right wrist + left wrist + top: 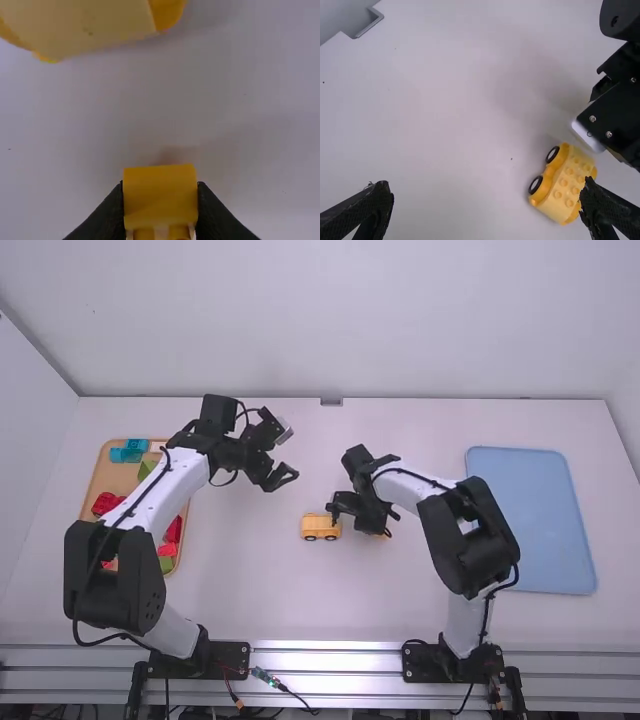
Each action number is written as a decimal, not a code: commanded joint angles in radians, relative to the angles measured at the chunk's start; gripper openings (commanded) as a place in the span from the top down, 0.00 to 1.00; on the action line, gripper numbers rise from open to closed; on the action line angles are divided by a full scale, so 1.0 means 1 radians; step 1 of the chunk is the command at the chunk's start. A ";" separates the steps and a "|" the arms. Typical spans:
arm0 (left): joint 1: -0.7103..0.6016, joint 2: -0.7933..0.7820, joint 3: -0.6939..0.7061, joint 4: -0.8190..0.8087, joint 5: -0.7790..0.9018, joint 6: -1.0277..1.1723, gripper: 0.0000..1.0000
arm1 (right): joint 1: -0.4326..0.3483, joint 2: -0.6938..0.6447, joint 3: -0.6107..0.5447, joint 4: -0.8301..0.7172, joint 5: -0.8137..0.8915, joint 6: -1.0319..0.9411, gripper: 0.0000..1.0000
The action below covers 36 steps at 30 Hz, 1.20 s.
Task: Assemble lego blocks to make yellow taxi
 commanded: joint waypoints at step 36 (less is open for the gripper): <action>-0.003 0.003 -0.486 0.397 0.562 0.536 0.01 | -0.308 -0.401 -0.416 0.448 -0.638 -0.078 0.00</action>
